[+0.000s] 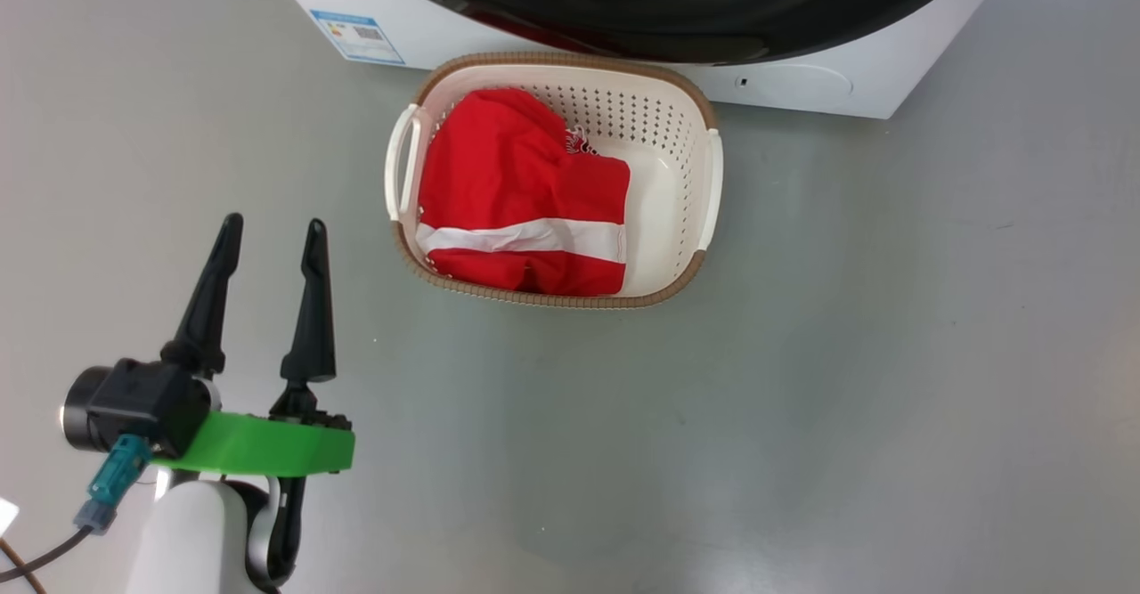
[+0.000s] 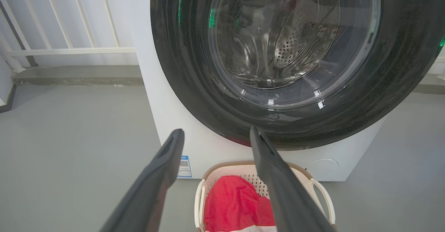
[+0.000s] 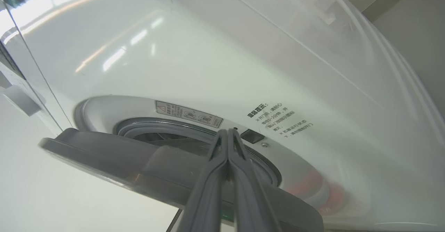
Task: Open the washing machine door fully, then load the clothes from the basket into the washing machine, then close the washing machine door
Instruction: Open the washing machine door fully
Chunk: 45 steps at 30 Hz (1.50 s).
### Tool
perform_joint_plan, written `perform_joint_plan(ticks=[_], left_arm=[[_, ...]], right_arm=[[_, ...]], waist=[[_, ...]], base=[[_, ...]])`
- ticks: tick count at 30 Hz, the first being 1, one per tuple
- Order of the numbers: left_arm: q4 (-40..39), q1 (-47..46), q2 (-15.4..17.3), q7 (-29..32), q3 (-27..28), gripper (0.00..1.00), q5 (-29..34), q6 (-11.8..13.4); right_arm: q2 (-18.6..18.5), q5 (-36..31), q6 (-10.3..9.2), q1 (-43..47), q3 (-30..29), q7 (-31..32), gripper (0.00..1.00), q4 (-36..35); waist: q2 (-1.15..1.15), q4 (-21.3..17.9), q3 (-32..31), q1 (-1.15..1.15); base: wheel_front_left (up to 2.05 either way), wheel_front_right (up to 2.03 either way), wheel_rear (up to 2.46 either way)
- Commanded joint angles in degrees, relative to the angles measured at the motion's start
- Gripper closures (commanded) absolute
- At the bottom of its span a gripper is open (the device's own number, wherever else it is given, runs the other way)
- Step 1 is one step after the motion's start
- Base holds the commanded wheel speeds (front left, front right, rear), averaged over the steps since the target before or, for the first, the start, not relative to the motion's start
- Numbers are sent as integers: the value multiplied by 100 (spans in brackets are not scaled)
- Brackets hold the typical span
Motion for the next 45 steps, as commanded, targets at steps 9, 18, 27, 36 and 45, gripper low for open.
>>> perform_joint_plan(ticks=[9, 18, 27, 36, 45], left_arm=[[-130, -107, 115, -29, 94, 0, -168, 28], [-162, -107, 114, -29, 120, 0, -168, 44], [-184, -115, 114, -29, 135, 0, -201, 85], [-187, -127, 114, -29, 95, 0, -240, 113], [-126, -100, 114, -29, 81, 0, -281, 144]], right_arm=[[-26, 286, 9, -469, 148, 675, 100, 194], [26, 464, 9, -694, 136, 1026, 100, 487], [22, 564, 9, -862, 79, 1285, 100, 658], [84, 675, 9, -1031, 36, 1564, 100, 795], [222, 796, 9, -1005, 85, 2001, 100, 934]], waist=[[0, 129, 74, 0], [0, 196, 133, 0], [0, 253, 229, 0], [0, 299, 275, 0], [0, 375, 175, 0]], base=[[0, 0, 0], [0, 0, 0], [0, 0, 0], [0, 0, 0], [0, 0, 0]])
